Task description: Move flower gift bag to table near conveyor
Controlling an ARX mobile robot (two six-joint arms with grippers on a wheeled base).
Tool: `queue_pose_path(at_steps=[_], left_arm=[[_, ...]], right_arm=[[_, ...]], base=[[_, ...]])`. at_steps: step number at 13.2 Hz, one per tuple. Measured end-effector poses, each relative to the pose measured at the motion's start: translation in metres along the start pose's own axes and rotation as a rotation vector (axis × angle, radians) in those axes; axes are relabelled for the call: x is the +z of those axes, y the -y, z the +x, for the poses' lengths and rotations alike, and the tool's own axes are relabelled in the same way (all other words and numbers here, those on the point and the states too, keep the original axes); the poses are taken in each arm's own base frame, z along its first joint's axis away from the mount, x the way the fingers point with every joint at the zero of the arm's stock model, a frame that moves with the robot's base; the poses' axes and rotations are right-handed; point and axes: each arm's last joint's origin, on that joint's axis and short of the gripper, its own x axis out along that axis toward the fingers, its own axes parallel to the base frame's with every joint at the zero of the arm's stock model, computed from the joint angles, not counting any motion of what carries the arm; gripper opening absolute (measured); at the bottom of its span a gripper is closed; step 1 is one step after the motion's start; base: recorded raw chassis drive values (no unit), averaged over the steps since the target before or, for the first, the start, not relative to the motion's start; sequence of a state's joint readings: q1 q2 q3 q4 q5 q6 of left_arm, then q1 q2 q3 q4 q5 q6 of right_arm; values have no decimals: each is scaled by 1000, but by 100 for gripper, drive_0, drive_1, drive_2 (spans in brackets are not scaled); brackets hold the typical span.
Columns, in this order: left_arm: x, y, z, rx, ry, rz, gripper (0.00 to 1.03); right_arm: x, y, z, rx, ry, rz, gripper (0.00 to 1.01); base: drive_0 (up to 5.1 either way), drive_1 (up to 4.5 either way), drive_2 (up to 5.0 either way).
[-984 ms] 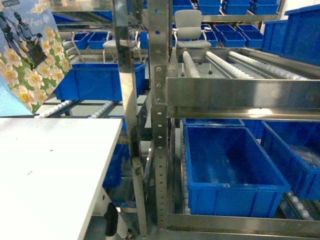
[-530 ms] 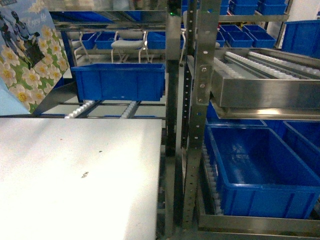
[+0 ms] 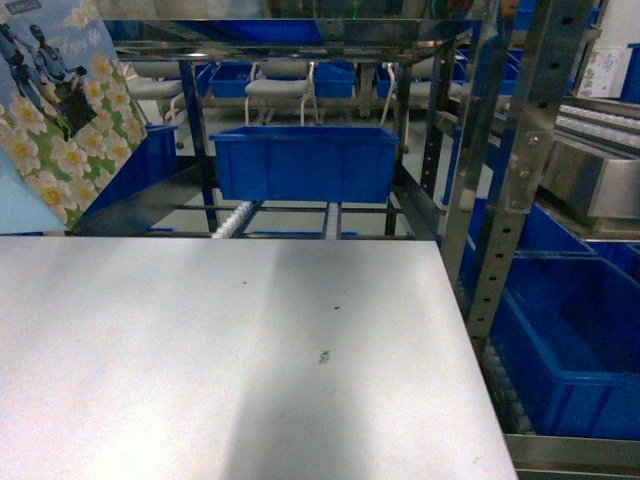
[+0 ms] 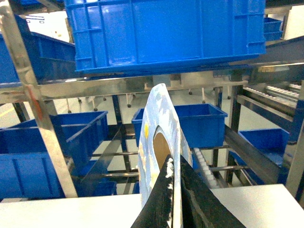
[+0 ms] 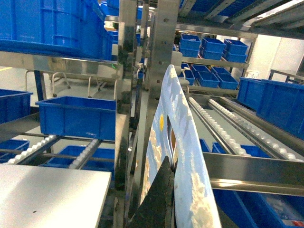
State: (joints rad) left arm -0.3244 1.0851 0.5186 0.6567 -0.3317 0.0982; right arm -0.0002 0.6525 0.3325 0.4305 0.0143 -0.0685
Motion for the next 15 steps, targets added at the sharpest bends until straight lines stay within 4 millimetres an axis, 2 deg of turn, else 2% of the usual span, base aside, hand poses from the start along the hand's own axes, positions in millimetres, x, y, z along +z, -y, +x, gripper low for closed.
queue_pose_path(at_steps=[15], left_arm=[[0, 0, 0, 0, 1, 0, 2]], right_arm=[[0, 0, 0, -1, 3, 0, 2]], base=[[-503, 243, 243]])
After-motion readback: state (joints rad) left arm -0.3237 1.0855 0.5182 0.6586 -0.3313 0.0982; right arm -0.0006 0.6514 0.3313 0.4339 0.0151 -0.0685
